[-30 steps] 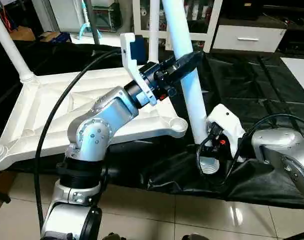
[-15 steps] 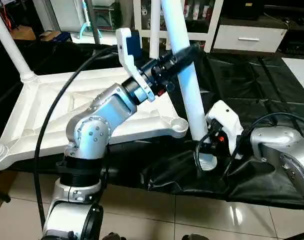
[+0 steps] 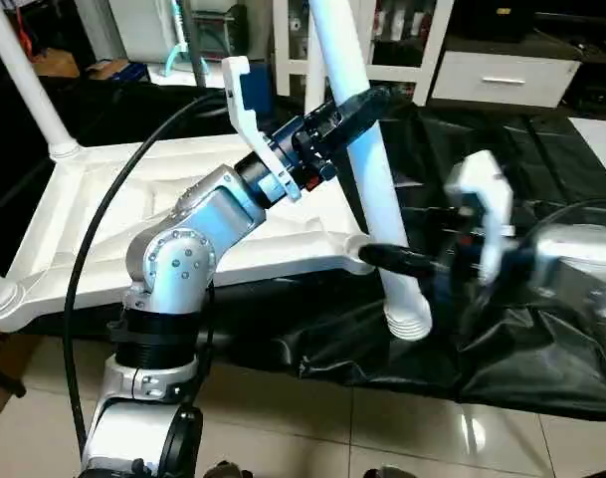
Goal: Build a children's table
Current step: Insert table leg to table base
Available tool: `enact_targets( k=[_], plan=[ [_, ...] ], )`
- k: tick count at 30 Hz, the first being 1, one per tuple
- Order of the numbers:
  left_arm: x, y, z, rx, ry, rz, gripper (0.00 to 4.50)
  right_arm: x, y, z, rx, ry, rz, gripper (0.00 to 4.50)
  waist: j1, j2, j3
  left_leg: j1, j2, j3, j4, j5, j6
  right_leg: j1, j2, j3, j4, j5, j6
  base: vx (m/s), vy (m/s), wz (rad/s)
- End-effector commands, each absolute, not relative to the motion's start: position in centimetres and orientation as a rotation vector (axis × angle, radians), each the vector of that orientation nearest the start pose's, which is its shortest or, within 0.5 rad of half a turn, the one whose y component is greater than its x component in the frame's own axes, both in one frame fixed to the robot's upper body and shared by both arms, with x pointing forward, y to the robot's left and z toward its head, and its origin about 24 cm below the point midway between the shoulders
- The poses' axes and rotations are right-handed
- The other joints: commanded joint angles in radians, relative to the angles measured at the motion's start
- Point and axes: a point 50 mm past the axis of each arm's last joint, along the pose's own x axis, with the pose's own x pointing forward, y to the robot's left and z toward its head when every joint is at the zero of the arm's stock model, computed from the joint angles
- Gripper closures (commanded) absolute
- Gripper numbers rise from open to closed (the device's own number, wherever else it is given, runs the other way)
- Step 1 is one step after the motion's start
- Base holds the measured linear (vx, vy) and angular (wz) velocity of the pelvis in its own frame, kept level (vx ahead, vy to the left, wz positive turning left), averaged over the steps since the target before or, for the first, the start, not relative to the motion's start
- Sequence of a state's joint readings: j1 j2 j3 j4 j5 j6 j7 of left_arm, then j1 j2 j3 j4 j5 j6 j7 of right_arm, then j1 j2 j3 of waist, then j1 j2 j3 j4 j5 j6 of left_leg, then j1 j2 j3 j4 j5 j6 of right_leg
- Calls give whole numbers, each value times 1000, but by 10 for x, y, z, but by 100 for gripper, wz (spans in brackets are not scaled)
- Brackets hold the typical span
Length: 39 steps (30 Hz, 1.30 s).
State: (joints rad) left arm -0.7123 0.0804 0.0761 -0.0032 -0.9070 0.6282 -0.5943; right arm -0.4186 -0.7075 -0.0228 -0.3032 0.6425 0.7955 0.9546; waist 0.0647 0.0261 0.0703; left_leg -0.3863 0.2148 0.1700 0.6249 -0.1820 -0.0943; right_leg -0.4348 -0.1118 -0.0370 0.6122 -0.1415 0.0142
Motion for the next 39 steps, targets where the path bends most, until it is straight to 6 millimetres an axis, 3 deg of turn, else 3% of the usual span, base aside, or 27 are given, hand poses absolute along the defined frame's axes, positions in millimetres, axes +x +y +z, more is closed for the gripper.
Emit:
enact_targets(
  k=[1,2,9,10,11,19,25,30,35,39],
  plan=[
    [306,74,234,-686,-268,-1313,290,259,-186,193,-88,177,1219,100,5,-28,-96,12,-15,23,-60,-145,79,70,10,9,-63,-232,-202,0,0,0],
    [304,74,236,-695,-270,-1343,290,258,-189,194,-83,181,1230,100,2,-27,-94,5,-15,21,-61,-134,87,72,10,8,-59,-217,-211,0,0,0],
    [280,67,256,-771,-236,-1750,291,258,-214,209,-29,221,1307,100,-4,-33,-91,6,-19,23,-55,-168,92,70,10,1,-67,-319,-195,0,0,0],
    [278,65,258,-765,-235,-1792,291,257,-214,210,-13,229,1332,100,-7,-38,-90,7,-18,23,-55,-172,92,68,11,1,-69,-332,-190,0,0,0],
    [276,65,259,-761,-234,-1814,291,256,-215,210,-4,235,1348,100,-5,-34,-89,8,-18,23,-56,-173,90,67,10,0,-71,-349,-184,0,0,0],
    [260,64,271,-703,-190,-2069,291,245,-216,211,197,327,1525,100,-5,-37,-86,13,-17,21,-58,-217,70,63,12,-4,-77,-416,-166,0,0,0],
    [254,63,274,-658,-161,-2154,291,238,-214,203,245,403,1581,100,-4,-36,-83,14,-16,19,-60,-250,40,58,7,-8,-87,-498,-146,0,0,0],
    [254,62,274,-635,-143,-2180,291,237,-212,201,261,422,1603,100,-9,-43,-79,13,-23,18,-56,-278,39,57,10,-15,-101,-579,-95,0,0,0],
    [256,62,276,-627,-152,-2179,291,236,-202,199,281,420,1644,100,-19,-40,-77,16,-27,12,-53,-315,29,51,12,-30,-117,-650,-51,0,0,0],
    [265,58,276,-616,-200,-2101,291,233,-189,199,310,397,1699,100,-34,-31,-75,13,-23,1,-64,-370,27,60,12,-51,-131,-652,-32,0,0,0]
  ],
)
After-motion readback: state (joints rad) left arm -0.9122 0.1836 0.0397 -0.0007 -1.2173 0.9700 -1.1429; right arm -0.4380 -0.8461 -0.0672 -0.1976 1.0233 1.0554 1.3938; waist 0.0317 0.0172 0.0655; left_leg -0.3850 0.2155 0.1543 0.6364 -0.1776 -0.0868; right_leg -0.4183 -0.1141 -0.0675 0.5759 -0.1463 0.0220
